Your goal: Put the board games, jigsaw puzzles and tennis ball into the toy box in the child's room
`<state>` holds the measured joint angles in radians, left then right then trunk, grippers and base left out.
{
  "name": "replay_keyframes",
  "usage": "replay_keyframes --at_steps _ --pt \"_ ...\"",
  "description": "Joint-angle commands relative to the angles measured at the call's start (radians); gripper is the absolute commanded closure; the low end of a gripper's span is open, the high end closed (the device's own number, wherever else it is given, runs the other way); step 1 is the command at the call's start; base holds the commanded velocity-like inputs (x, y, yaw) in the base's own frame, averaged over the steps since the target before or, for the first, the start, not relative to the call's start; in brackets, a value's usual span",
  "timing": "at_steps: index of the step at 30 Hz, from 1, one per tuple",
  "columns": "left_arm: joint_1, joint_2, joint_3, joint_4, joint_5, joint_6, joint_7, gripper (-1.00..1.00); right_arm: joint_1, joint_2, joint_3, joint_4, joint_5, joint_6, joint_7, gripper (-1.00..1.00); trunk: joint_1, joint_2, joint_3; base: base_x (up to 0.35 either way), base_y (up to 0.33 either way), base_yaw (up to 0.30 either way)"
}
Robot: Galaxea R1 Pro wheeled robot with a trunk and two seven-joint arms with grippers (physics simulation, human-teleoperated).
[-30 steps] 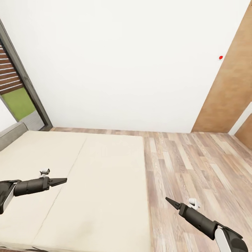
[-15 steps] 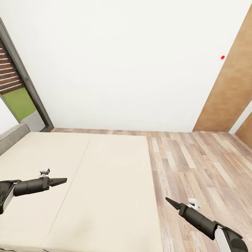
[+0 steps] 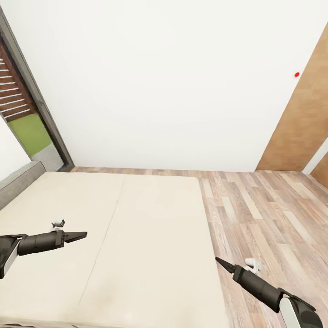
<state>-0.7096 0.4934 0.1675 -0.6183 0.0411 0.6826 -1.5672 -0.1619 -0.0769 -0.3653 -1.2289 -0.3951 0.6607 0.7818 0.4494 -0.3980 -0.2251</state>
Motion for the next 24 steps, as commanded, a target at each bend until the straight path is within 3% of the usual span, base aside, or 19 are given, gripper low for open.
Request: replay_keyframes --at_steps 1,24 --pt "-0.001 0.0 0.0 0.0 0.0 0.011 -0.004 -1.0 -0.001 0.0 -0.001 0.0 -0.004 0.007 0.001 -1.0 0.001 -0.002 -0.002 0.0 0.234 0.0" --pt "-0.001 0.004 0.0 0.001 0.0 0.009 -0.004 -1.0 -0.001 0.0 -0.001 0.003 -0.005 0.005 0.002 -1.0 0.001 -0.002 -0.002 0.0 0.234 0.0"
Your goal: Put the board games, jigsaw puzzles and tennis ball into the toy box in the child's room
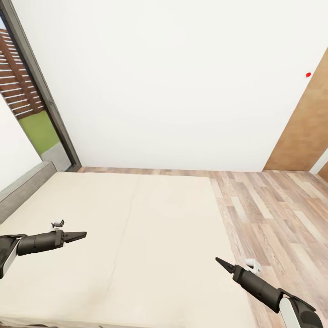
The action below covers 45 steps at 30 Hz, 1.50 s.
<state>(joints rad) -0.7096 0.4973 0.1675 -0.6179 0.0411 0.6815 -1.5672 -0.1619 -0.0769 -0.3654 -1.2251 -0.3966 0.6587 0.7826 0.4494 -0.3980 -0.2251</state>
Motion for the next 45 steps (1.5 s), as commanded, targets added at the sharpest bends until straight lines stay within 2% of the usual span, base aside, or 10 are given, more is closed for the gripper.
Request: replay_keyframes --at_steps 1,45 --pt "-0.001 0.0 0.0 0.0 0.0 0.011 -0.004 -1.0 -0.001 0.0 -0.001 -0.001 -0.004 0.006 0.001 -1.0 0.001 -0.002 -0.002 0.0 0.234 0.0" --pt "-0.001 0.002 0.0 0.001 0.0 0.01 -0.004 -1.0 -0.001 0.002 0.0 -0.001 -0.004 0.002 0.001 -1.0 0.001 -0.002 -0.002 0.0 0.234 -0.023"
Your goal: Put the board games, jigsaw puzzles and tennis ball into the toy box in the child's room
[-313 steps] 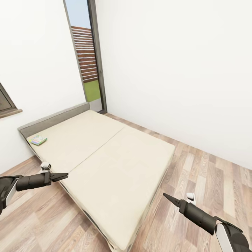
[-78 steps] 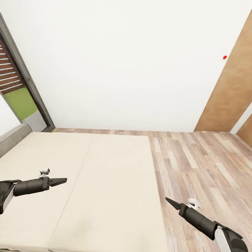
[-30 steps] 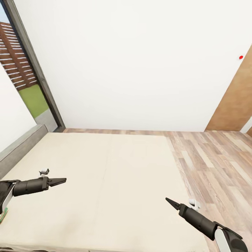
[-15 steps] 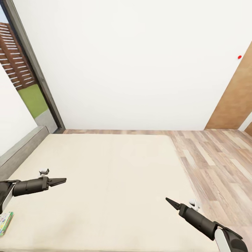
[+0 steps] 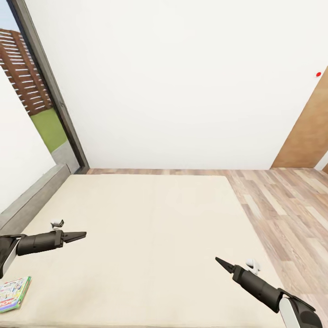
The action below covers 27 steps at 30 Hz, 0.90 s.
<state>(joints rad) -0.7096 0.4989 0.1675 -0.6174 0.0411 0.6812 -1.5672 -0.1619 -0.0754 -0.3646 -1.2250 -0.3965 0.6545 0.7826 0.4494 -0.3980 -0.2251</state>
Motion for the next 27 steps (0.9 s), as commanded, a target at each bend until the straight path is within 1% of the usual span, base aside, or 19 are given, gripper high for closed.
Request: replay_keyframes --at_steps 1,27 --pt "-0.001 0.0 0.0 0.0 0.0 0.011 -0.004 -1.0 -0.001 0.0 -0.001 -0.001 -0.004 0.007 0.001 -1.0 0.001 -0.002 -0.002 0.0 0.234 0.0" --pt "-0.001 0.001 0.0 0.001 0.0 0.011 -0.004 -1.0 -0.001 0.0 0.001 -0.001 -0.003 0.005 -0.003 -1.0 0.001 -0.002 -0.002 0.0 0.234 0.0"
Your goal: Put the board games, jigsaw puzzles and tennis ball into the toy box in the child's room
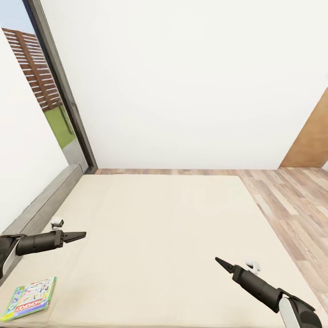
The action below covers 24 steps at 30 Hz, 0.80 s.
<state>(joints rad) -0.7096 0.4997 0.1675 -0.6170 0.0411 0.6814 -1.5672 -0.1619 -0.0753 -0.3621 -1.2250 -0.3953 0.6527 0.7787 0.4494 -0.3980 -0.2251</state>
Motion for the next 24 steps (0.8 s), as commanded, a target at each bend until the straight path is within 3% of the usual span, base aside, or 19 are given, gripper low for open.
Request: replay_keyframes --at_steps 1,24 --pt "-0.001 0.0 0.0 0.0 0.0 0.011 -0.004 -1.0 -0.001 0.0 -0.001 -0.001 -0.004 0.006 0.001 -1.0 0.001 -0.002 -0.002 0.0 0.234 0.0" --pt "-0.001 0.0 0.0 0.0 0.0 0.011 -0.004 -1.0 -0.001 0.0 0.001 -0.001 0.001 -0.001 -0.003 -1.0 0.001 -0.002 -0.002 0.018 0.209 0.0"
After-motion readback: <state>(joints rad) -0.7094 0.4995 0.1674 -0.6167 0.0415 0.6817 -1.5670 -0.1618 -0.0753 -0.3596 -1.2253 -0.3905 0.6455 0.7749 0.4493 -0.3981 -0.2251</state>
